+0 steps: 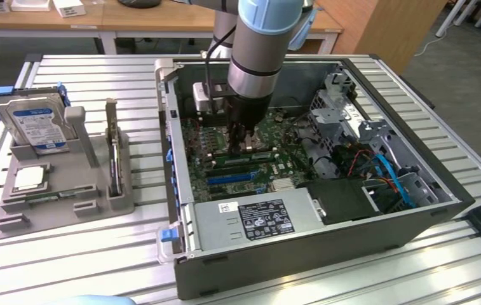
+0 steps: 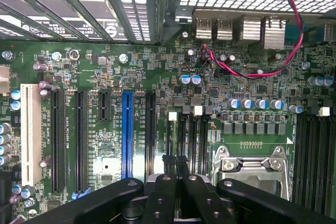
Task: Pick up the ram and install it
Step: 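Press down the ram until it locks into place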
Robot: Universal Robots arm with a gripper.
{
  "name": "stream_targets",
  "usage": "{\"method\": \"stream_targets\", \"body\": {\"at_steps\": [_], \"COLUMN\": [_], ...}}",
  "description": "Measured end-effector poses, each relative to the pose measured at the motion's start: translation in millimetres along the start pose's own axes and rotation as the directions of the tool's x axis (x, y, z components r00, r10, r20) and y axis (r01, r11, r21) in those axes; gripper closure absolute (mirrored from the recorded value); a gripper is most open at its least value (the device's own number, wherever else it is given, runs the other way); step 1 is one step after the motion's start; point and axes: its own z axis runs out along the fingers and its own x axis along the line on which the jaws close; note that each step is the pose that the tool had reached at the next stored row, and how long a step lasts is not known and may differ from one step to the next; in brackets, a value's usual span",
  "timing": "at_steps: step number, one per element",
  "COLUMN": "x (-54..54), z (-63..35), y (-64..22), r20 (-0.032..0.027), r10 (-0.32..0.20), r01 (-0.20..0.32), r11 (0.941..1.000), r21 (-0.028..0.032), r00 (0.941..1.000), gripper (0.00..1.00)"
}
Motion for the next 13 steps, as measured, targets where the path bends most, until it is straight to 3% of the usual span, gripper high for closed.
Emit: {"method": "stream_targets", "body": {"at_steps": [6, 13], "x": [-0.1, -0.1], "z": [-1.6, -14.2], "y": [-0.1, 0.3], "r20": [0.0011, 0.0002], "r10": [0.000, 0.000], "r01": [0.000, 0.000], "r11": [1.0000, 1.0000], "r21": [0.0008, 0.0002], "r00": [1.0000, 1.0000], "gripper": [0.90, 0.90]}}
